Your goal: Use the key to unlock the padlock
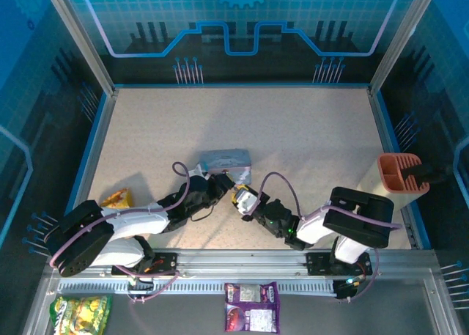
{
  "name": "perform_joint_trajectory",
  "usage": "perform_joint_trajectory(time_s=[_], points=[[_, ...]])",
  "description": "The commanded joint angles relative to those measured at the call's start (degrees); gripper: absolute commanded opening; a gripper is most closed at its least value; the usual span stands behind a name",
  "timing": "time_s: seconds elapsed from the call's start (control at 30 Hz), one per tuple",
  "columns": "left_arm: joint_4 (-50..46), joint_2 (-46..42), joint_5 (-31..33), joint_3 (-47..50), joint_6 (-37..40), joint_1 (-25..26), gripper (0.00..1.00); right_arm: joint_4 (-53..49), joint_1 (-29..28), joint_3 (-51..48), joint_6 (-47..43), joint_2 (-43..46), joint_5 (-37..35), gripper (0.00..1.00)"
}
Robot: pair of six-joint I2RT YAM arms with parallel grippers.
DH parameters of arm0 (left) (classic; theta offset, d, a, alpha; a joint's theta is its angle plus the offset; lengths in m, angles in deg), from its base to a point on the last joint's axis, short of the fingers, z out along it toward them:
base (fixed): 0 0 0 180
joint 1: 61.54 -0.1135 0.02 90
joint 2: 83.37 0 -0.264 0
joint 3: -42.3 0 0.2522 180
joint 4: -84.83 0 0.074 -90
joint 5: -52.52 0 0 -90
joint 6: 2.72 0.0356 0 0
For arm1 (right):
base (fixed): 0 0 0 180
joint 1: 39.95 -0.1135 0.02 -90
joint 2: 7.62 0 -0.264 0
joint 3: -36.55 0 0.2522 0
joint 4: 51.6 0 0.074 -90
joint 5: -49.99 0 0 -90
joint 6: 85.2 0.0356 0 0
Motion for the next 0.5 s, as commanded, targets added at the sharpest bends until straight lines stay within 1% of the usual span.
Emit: perform_joint_trajectory(time_s=[0.0,0.1,0.23,0.33,0.47], points=[[0.98,-0.52,-1.14,-0.42,1.57,-0.35,0.0,2.13,-0.3,1.57,-0.51,-1.8,-2.56,0.28],[0.58,-0.89,-1.29,-0.64,1.77,-0.4,0.0,2.12,-0.2,1.98,-0.47,-2.41,-3.09,0.27],[0.69,-0.73,-1.49,-0.46,1.54,-0.38,0.0,-0.48,-0.12,3.19,-0.26,-2.34,-3.49,0.25],[1.07,-0.55,-1.76,-0.43,1.3,-0.39,0.0,-0.23,0.08,3.35,0.29,-2.87,-4.08,0.22],[1.36,-0.53,-1.98,-0.43,0.99,-0.29,0.0,-2.53,0.4,4.35,1.02,-2.69,-4.59,0.18]])
